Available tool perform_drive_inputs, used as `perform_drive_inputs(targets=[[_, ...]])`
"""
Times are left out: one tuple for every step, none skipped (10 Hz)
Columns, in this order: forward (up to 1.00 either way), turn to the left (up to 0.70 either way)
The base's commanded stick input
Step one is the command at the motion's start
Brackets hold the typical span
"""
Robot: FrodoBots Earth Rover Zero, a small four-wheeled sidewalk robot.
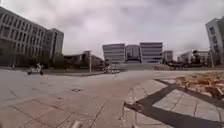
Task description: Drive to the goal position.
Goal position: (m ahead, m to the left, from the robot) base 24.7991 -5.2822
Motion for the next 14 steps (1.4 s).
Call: perform_drive_inputs(targets=[[0.70, 0.00], [0.70, 0.00], [0.70, 0.00], [0.70, 0.00], [0.70, 0.00], [0.70, 0.00], [0.70, 0.00], [0.70, 0.00], [0.70, 0.00], [0.70, 0.00], [0.70, 0.00], [0.70, 0.00], [0.70, 0.00], [0.70, 0.00]])
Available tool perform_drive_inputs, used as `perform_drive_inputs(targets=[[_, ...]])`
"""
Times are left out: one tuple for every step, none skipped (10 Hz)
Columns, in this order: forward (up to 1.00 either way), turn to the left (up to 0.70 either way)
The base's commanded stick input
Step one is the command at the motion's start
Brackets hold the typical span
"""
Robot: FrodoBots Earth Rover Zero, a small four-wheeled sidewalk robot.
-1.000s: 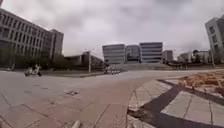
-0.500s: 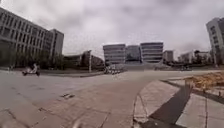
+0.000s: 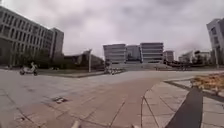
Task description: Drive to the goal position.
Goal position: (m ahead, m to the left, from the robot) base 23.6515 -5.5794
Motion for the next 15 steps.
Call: perform_drive_inputs(targets=[[0.70, 0.00], [0.70, 0.00], [0.70, 0.00], [0.70, 0.00], [0.70, 0.00], [0.70, 0.00], [0.70, -0.02], [0.70, -0.17], [0.70, -0.20], [0.70, -0.24], [0.70, -0.31], [0.70, -0.35], [0.70, -0.22], [0.70, -0.05], [0.70, 0.00]])
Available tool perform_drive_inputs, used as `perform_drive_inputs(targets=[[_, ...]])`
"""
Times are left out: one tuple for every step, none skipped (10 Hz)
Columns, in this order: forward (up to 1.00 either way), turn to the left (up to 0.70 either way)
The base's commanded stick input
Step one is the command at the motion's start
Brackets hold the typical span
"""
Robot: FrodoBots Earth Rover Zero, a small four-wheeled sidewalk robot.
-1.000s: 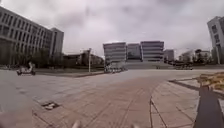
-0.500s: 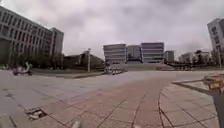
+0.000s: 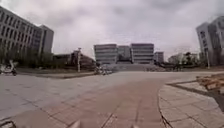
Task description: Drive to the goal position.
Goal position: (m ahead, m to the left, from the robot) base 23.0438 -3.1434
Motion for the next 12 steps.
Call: perform_drive_inputs(targets=[[0.70, 0.00], [0.70, 0.00], [0.70, 0.00], [0.70, 0.00], [0.70, 0.00], [0.70, 0.00], [0.70, 0.00], [0.70, 0.00], [0.70, 0.00], [0.70, 0.00], [0.70, 0.00], [0.70, 0.00]])
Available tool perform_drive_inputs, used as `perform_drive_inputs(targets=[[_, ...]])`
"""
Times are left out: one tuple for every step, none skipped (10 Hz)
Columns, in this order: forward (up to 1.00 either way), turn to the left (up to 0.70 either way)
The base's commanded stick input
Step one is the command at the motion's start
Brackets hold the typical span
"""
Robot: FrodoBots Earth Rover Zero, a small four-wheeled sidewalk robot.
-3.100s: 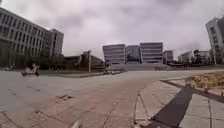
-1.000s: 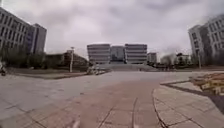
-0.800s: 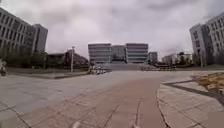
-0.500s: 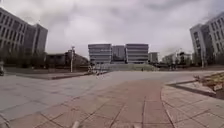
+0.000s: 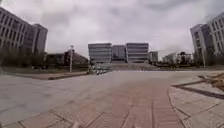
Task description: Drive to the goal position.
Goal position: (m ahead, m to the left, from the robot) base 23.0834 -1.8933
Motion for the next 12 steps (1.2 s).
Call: perform_drive_inputs(targets=[[0.70, 0.00], [0.70, 0.00], [0.70, -0.01], [0.70, -0.02], [0.70, -0.12], [0.70, -0.17], [0.70, -0.23], [0.70, -0.25], [0.70, -0.26], [0.70, -0.17], [0.70, -0.06], [0.70, -0.04]])
